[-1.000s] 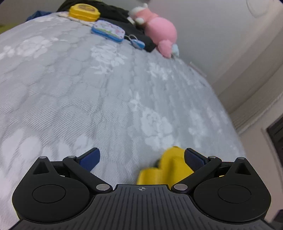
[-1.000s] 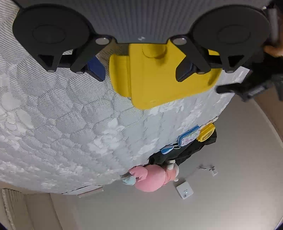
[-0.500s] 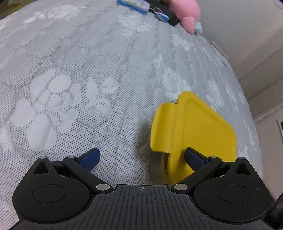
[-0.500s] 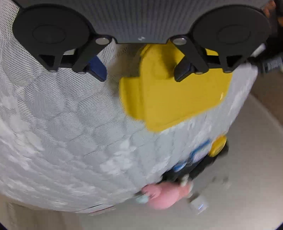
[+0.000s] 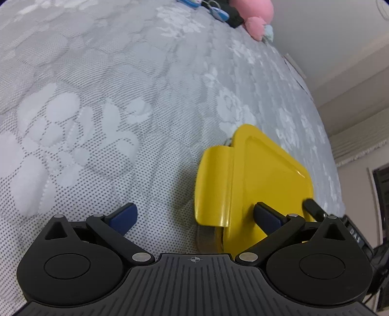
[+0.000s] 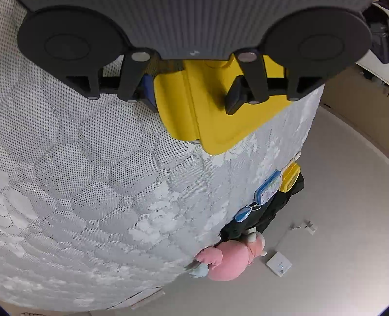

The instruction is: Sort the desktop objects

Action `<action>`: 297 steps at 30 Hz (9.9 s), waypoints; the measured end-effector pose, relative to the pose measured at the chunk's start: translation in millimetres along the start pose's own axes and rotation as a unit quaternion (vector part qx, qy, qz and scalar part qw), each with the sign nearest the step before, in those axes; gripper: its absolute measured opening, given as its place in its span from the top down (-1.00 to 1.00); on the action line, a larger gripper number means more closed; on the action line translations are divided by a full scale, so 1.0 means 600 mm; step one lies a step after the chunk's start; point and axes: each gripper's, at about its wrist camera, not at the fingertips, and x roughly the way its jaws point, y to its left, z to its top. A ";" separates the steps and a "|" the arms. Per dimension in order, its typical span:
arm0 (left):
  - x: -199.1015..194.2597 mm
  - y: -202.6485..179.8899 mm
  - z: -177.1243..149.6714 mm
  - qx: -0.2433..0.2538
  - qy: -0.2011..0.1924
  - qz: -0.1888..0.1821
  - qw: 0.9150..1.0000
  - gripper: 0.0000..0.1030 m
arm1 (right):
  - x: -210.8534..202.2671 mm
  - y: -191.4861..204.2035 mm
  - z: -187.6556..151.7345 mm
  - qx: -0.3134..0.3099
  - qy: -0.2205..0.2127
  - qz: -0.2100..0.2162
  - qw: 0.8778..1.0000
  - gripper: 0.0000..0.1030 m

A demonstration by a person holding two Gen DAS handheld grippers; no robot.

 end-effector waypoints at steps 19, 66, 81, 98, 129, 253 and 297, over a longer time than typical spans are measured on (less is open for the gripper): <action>-0.053 0.009 0.029 -0.042 -0.073 -0.146 0.986 -1.00 | -0.069 0.104 -0.041 -0.188 -0.085 -0.060 0.977 0.39; -0.011 -0.093 -0.038 0.136 -0.114 -0.105 0.978 0.48 | -0.030 0.145 -0.101 -0.306 -0.076 -0.055 0.947 0.20; 0.005 -0.093 -0.029 0.174 -0.137 -0.082 0.972 0.71 | 0.015 0.164 -0.112 -0.360 -0.090 -0.032 0.928 -0.24; -0.018 -0.065 -0.017 0.111 -0.104 -0.152 0.977 0.09 | -0.044 0.146 -0.090 -0.312 -0.073 -0.042 0.946 -0.03; 0.013 -0.071 -0.022 0.147 -0.119 -0.124 0.974 0.73 | 0.010 0.157 -0.122 -0.368 -0.106 -0.048 0.923 0.20; -0.105 -0.114 -0.264 0.226 -0.092 0.122 0.962 -1.00 | -0.179 0.087 -0.210 -0.232 0.013 -0.163 0.959 -0.92; -0.101 -0.114 -0.264 0.230 -0.082 0.125 0.962 -1.00 | -0.172 0.088 -0.215 -0.235 0.022 -0.163 0.958 -0.94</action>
